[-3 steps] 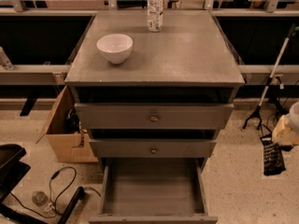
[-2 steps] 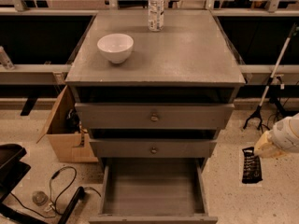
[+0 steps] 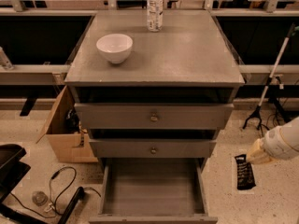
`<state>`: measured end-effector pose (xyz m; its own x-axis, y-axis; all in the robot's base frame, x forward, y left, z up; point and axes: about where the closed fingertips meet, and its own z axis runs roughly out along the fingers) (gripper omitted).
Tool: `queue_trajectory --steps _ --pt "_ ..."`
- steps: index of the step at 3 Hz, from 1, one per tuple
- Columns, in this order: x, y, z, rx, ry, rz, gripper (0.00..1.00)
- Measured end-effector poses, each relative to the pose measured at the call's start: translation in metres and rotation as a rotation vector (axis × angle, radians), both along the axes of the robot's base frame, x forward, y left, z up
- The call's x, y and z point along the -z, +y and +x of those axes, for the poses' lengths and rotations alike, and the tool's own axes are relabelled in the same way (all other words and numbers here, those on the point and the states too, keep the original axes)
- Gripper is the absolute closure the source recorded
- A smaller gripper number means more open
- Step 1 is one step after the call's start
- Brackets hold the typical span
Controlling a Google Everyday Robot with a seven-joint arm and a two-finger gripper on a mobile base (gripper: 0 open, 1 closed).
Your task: Place rxbar chocolate into bottom drawer
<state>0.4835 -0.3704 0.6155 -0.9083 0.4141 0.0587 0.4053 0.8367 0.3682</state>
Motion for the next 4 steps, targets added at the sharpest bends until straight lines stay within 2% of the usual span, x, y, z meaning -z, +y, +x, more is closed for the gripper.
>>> queue_trajectory --steps 1,2,3,4 --pt "0.055 0.014 0.014 -0.088 -0.017 0.183 1.00" --pt "0.126 0.051 0.034 -0.188 0.017 0.367 1.00" --pt "0.185 0.077 0.036 -0.226 0.075 0.454 1.00" --pt "0.214 0.082 0.026 -0.196 0.091 0.504 1.00"
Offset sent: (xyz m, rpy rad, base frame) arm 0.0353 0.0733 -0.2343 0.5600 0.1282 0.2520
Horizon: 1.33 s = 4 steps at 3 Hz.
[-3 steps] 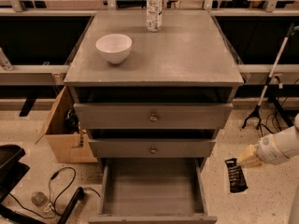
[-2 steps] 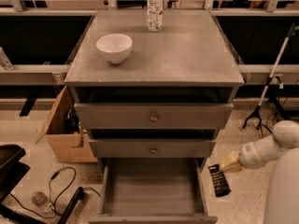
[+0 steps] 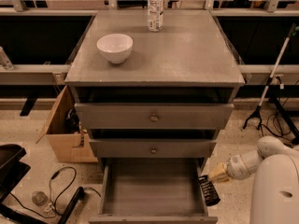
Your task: Place rxbar chocolate into bottom drawer
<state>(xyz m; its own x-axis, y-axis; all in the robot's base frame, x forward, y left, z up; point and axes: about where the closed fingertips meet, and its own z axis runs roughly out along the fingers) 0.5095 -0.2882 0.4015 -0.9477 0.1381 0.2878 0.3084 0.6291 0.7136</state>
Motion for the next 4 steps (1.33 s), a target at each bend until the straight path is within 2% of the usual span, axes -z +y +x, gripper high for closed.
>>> queue_trajectory --steps 1,2,3,4 --pt "0.001 0.002 0.002 0.001 -0.001 0.007 1.00" --pt "0.011 0.032 0.021 0.030 -0.005 0.069 1.00" --pt "0.027 0.084 0.048 0.130 -0.001 0.174 1.00" --pt "0.052 0.130 0.074 0.284 -0.050 0.253 1.00"
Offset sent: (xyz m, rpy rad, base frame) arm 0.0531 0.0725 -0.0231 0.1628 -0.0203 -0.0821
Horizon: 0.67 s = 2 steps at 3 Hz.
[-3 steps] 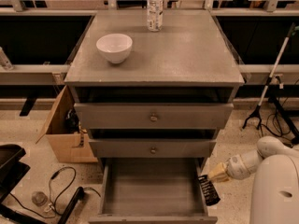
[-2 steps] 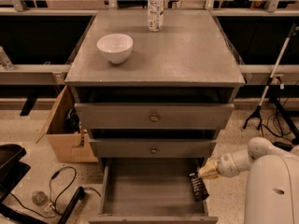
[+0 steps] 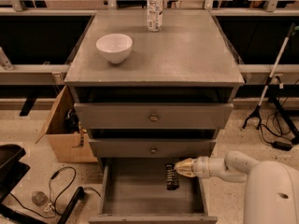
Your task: Place rxbar chocolate into bottom drawer
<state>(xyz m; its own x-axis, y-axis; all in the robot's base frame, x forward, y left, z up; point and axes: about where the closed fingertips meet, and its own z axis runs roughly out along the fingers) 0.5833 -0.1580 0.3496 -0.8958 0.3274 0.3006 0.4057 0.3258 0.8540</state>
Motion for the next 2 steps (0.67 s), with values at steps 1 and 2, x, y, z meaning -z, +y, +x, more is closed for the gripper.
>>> queue_trajectory --steps 1,2 --pt "0.0200 0.0151 -0.0003 0.141 -0.005 0.006 1.00" --pt "0.0282 0.0126 0.0072 0.169 -0.008 -0.028 0.74"
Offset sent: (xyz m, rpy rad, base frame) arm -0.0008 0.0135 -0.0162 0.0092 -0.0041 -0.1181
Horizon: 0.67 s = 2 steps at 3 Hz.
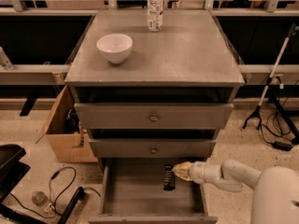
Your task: Place rxbar chocolate into bottom drawer
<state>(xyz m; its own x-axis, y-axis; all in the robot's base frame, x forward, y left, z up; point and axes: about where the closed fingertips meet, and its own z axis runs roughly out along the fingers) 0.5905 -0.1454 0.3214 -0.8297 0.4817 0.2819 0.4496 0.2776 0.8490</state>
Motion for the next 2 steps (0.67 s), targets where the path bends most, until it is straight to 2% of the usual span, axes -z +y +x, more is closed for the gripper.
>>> queue_trajectory --steps 2 --pt "0.0000 0.0001 0.0000 0.000 0.000 0.000 0.26"
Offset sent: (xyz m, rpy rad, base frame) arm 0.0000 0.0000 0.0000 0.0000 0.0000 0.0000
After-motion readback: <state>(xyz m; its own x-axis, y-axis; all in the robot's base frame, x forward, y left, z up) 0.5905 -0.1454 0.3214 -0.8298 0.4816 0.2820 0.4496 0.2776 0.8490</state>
